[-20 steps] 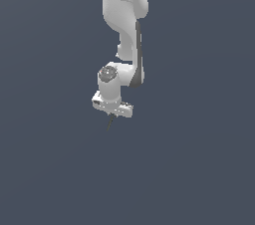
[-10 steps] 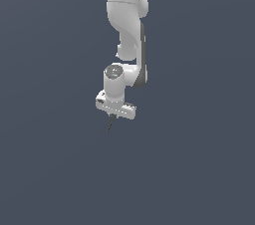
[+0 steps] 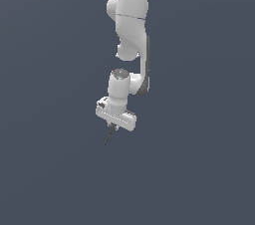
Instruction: Pick up the object and move it to a goal position.
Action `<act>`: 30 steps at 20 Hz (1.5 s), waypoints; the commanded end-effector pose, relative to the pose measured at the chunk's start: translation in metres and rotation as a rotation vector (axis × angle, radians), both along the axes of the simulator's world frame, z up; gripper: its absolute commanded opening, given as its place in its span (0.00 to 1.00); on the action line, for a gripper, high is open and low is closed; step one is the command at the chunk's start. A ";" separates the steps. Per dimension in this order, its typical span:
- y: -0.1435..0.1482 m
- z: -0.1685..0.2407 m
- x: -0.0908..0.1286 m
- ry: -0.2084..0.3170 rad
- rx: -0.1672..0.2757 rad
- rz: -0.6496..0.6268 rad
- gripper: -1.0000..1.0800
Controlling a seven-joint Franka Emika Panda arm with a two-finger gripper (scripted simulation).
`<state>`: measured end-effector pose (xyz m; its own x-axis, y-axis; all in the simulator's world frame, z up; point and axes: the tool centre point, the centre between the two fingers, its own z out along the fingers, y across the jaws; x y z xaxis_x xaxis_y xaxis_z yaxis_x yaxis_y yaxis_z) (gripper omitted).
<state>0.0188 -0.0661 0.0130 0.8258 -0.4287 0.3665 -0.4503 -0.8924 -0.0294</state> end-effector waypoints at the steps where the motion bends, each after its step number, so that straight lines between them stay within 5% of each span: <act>1: -0.038 -0.010 0.015 -0.070 -0.052 -0.069 0.00; 18: -0.084 0.029 0.093 -0.507 -0.218 -0.321 0.00; 30: -0.112 0.059 0.117 -0.708 -0.295 -0.451 0.00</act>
